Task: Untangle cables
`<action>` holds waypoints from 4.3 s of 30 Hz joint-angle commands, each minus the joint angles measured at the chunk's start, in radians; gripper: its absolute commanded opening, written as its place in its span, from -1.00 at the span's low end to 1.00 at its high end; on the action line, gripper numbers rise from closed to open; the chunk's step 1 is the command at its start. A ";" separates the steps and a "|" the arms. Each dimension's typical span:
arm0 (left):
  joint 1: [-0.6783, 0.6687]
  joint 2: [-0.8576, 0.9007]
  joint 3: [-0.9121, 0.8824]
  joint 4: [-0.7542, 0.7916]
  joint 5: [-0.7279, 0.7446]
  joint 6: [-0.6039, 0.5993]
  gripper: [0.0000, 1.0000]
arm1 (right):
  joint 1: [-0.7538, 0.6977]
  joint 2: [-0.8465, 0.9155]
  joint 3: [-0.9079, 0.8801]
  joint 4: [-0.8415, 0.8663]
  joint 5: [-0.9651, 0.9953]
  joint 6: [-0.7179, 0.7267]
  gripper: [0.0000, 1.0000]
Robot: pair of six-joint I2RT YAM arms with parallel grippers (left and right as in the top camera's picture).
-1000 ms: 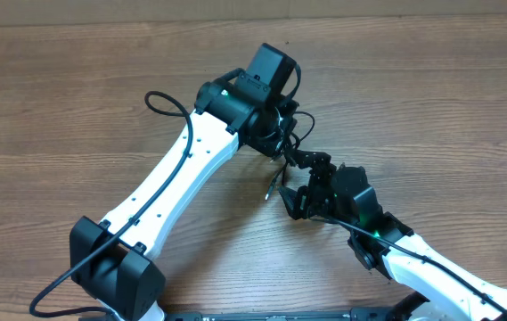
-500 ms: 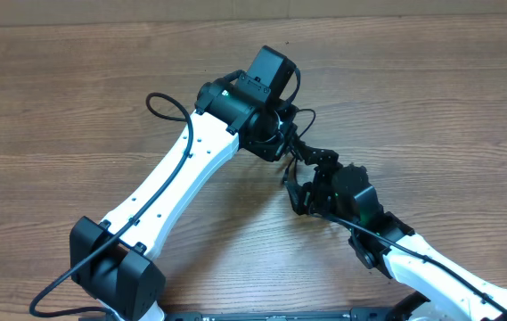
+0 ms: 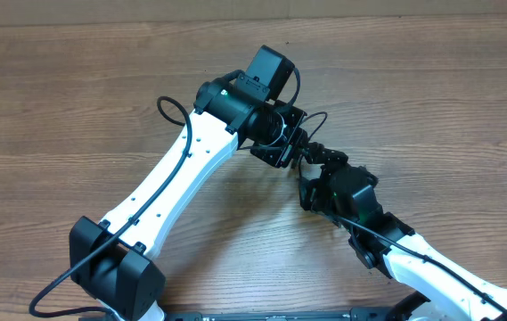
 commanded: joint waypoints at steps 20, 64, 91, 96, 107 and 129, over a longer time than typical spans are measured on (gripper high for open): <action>0.064 -0.011 0.018 0.027 -0.125 0.158 -0.91 | -0.036 0.005 0.011 0.027 -0.058 -0.419 -0.92; 0.182 0.002 -0.045 -0.011 0.022 1.175 0.56 | -0.205 -0.219 0.118 -0.338 -0.159 -1.277 -0.92; -0.032 0.002 -0.325 0.186 -0.113 1.270 -0.92 | -0.362 -0.219 0.163 -0.438 -0.637 -1.246 -0.92; 0.041 -0.017 -0.279 0.164 -0.139 1.270 -0.92 | -0.362 -0.219 0.163 -0.581 -0.514 -1.278 -0.92; 0.351 -0.110 -0.131 0.074 -0.204 1.107 -0.91 | -0.362 -0.219 0.163 -0.697 -0.261 -1.299 -0.92; 0.298 -0.109 -0.134 -0.019 -0.107 0.857 0.85 | -0.362 -0.217 0.163 -0.434 -0.316 -1.299 -0.90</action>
